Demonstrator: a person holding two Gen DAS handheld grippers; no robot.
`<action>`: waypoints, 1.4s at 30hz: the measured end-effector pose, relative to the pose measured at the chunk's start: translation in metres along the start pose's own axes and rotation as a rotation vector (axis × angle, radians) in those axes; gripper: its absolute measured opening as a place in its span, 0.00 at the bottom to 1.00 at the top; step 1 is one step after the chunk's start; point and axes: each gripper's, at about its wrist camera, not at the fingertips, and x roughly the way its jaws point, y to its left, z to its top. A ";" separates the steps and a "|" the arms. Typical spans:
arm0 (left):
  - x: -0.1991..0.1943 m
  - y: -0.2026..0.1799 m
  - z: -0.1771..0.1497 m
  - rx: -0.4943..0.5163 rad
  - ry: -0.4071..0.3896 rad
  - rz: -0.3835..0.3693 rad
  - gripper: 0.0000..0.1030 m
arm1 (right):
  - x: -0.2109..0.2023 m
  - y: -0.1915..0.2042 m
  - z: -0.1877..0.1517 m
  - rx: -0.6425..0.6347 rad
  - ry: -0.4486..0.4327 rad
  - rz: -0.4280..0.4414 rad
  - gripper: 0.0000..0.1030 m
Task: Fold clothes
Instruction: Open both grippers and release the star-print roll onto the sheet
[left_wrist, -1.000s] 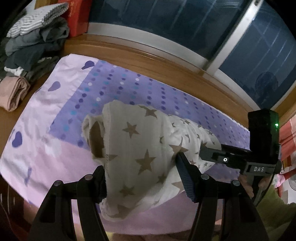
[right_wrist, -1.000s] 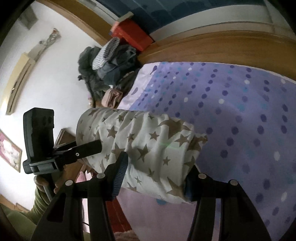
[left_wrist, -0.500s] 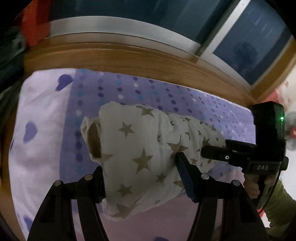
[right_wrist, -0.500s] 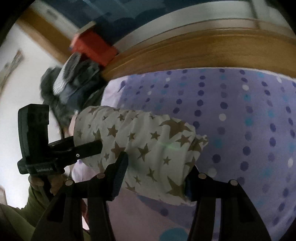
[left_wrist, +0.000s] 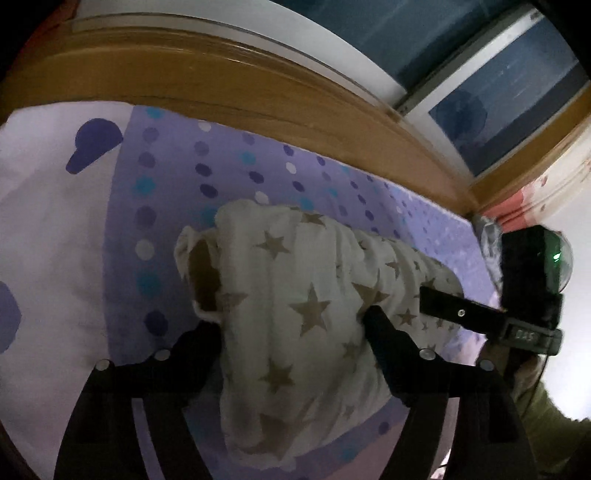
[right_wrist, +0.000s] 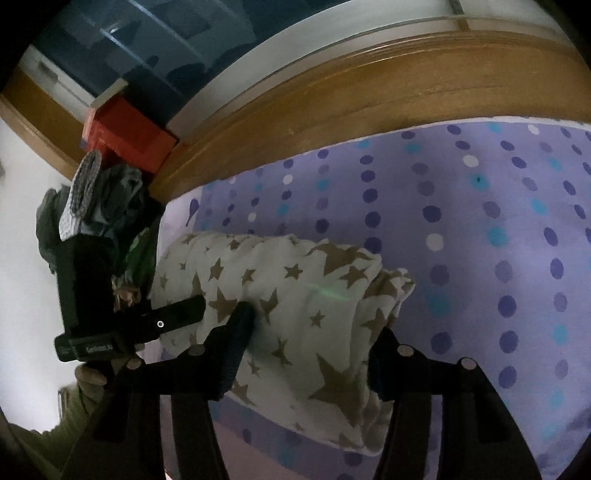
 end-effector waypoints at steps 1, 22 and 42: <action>-0.006 0.000 0.000 0.003 0.000 0.016 0.76 | 0.000 0.000 0.000 0.003 -0.004 -0.001 0.54; 0.000 -0.031 0.035 0.147 -0.044 0.101 0.76 | -0.040 0.004 0.003 0.058 -0.253 -0.173 0.49; -0.006 -0.003 0.041 0.031 -0.048 0.052 0.70 | -0.024 0.021 0.011 -0.102 -0.216 -0.356 0.22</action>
